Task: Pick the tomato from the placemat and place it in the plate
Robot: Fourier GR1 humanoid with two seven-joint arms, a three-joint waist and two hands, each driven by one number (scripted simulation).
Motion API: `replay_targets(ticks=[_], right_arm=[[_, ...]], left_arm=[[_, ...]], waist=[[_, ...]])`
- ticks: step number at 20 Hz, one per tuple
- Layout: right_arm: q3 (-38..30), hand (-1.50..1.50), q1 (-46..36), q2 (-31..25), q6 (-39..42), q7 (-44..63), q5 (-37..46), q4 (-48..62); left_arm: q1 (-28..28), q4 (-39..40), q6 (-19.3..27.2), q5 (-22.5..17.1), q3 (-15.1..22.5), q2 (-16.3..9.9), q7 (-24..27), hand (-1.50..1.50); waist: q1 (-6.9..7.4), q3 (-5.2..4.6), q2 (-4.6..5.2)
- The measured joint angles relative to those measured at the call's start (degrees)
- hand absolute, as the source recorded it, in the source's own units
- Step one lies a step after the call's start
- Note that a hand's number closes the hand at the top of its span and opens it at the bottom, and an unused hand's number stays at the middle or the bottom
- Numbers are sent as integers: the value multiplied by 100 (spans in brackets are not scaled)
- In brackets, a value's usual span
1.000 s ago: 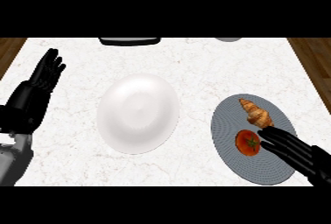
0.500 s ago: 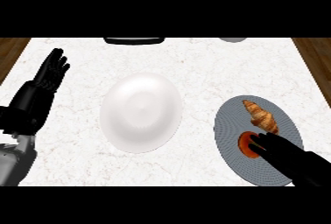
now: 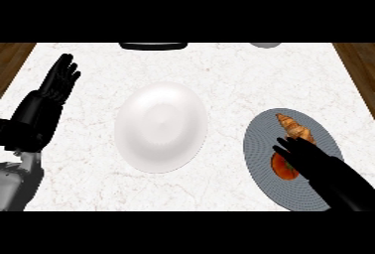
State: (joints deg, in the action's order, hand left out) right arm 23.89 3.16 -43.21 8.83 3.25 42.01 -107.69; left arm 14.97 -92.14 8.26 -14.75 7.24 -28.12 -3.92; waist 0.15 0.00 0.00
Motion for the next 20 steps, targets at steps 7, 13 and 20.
replay_targets(ticks=[7, 13, 20], right_arm=[[-135, -150, -314, 523, 169, -114, 465, 850], [-163, -150, -461, 1007, 137, -455, 913, 1612], [-347, -150, -858, 1421, 175, -722, 1368, 2532]], left_arm=[[70, 98, -216, 197, -243, 180, -56, 0], [9, 186, -387, 442, -395, 432, 36, 0], [-15, 8, -628, 554, -651, 527, -158, 0]], waist=[[-7, 0, 1], [-8, 1, 1], [1, 1, 2]])
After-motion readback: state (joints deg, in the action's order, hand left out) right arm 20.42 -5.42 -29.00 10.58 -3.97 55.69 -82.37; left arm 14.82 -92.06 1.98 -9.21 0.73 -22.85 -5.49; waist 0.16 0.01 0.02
